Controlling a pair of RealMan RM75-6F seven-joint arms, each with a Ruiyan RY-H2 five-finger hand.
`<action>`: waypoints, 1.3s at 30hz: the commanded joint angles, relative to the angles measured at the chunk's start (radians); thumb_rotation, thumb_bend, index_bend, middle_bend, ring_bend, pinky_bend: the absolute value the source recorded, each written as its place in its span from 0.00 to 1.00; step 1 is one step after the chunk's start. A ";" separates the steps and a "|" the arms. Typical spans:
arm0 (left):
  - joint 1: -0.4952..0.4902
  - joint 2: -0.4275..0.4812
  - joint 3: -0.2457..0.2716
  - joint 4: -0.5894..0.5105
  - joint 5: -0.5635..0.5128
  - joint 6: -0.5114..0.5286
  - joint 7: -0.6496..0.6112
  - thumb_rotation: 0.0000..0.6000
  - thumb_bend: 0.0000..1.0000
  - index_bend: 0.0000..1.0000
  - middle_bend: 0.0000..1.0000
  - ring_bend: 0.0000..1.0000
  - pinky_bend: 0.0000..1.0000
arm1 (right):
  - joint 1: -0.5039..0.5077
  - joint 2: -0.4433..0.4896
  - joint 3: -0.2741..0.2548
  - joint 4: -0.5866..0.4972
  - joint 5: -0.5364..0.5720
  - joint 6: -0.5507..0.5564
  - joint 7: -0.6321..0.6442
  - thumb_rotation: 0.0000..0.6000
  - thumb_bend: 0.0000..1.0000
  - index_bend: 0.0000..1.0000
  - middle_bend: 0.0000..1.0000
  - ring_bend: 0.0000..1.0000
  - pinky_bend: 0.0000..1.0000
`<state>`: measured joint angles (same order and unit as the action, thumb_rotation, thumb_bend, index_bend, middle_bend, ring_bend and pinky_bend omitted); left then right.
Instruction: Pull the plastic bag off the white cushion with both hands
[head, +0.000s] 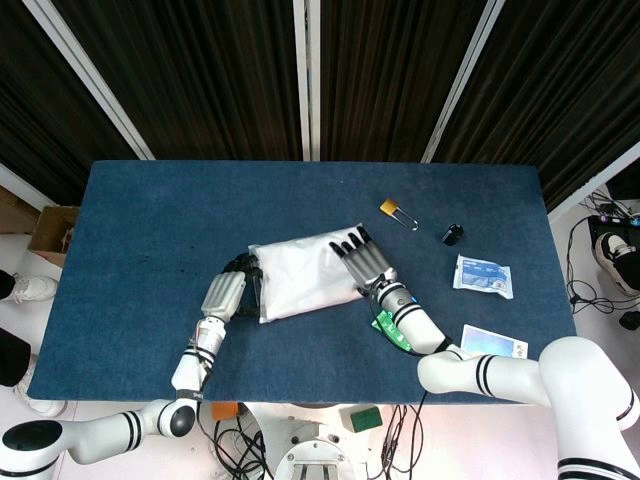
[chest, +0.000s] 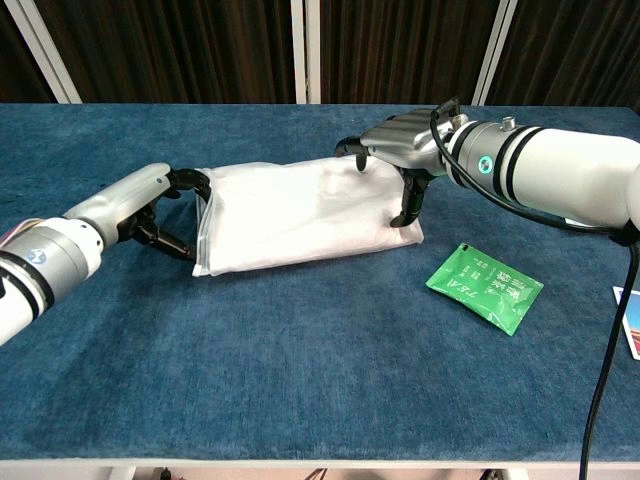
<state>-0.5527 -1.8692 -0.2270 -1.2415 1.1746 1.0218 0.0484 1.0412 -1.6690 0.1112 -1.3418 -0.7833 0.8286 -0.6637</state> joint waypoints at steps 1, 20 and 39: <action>-0.013 -0.004 0.011 0.015 0.015 -0.008 0.016 1.00 0.25 0.39 0.11 0.02 0.12 | 0.000 -0.002 0.000 0.003 -0.002 -0.003 0.003 1.00 0.15 0.10 0.22 0.07 0.06; -0.073 -0.087 0.037 0.218 0.094 -0.039 -0.067 1.00 0.44 0.56 0.19 0.02 0.12 | -0.010 -0.010 0.010 0.014 -0.020 -0.012 0.041 1.00 0.15 0.12 0.23 0.07 0.06; 0.009 -0.049 0.118 0.174 0.231 0.131 -0.204 1.00 0.54 0.67 0.27 0.03 0.12 | -0.145 0.194 0.017 -0.170 -0.189 0.067 0.263 1.00 0.18 0.12 0.23 0.08 0.11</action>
<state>-0.5502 -1.9256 -0.1162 -1.0603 1.3985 1.1466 -0.1571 0.9006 -1.4796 0.1303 -1.5113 -0.9684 0.8957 -0.4052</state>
